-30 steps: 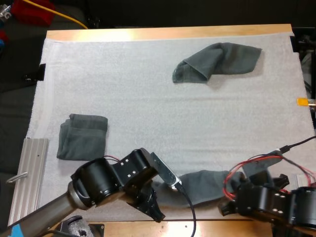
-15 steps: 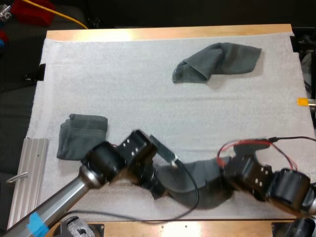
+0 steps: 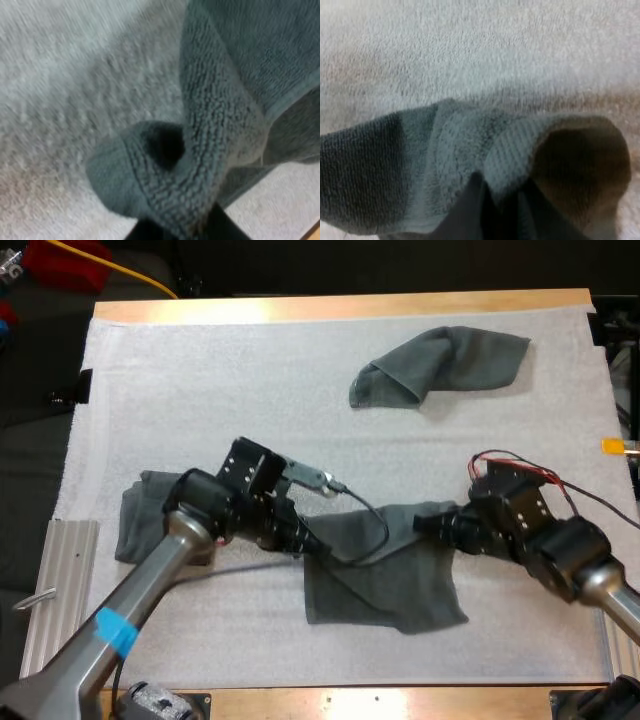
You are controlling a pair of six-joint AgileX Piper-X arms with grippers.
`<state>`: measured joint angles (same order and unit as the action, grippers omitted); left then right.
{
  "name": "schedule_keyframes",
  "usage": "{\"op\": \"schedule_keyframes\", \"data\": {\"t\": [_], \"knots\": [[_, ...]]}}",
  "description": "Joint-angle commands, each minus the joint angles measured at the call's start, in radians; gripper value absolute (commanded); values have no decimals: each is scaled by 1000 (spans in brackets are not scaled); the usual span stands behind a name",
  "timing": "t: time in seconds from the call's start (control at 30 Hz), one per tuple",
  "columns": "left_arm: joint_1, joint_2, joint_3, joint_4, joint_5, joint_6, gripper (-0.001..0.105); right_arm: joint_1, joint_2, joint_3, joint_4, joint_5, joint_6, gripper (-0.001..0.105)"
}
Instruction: Pick towel from pile, fold and stack
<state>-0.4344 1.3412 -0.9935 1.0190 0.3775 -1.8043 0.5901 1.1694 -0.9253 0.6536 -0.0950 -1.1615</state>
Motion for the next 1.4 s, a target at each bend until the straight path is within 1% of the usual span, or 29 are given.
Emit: {"op": "schedule_keyframes", "data": {"t": [0.0, 0.17, 0.23, 0.3, 0.37, 0.47, 0.53, 0.57, 0.77, 0.97, 1.13, 1.17, 1.2, 1.23, 1.3, 1.37], "knots": [[18, 20, 1, -21, 16, 0, 0, -21, 21, -2, -21, -26, 15, 3], [94, 97, 1, -76, 23, -25, 0, -81, 105, -2, -102, -89, 99, 3], [125, 119, 1, -97, 41, -42, 0, -98, 134, -2, -131, -116, 125, 3], [155, 145, 1, -115, 86, -65, 0, -112, 161, -2, -153, -147, 158, 3], [187, 174, 1, -139, 152, -104, 0, -122, 192, -2, -183, -178, 181, 3], [217, 211, 1, -172, 229, -155, 0, -130, 224, -2, -221, -188, 227, 3], [239, 248, 1, -206, 302, -202, 0, -141, 256, -2, -256, -209, 280, 3], [245, 263, 1, -217, 322, -221, 0, -147, 269, -2, -269, -221, 300, 3], [267, 338, 1, -287, 414, -313, 0, -181, 333, -2, -352, -270, 413, 3], [286, 385, -2, -360, 466, -392, 0, -202, 377, -2, -416, -293, 480, 3], [325, 398, -1, -444, 503, -468, 1, -218, 406, 0, -487, -305, 529, 3], [333, 397, -1, -455, 504, -483, 4, -221, 410, 0, -499, -305, 538, 3], [348, 397, -1, -478, 503, -511, 10, -227, 415, 0, -517, -305, 550, 3], [352, 397, -1, -484, 503, -522, 14, -228, 418, 0, -522, -305, 558, 3], [372, 397, -1, -509, 507, -564, 32, -237, 427, 0, -551, -305, 562, 3], [392, 397, -1, -534, 520, -590, 59, -240, 431, 0, -578, -301, 567, 3]]}}
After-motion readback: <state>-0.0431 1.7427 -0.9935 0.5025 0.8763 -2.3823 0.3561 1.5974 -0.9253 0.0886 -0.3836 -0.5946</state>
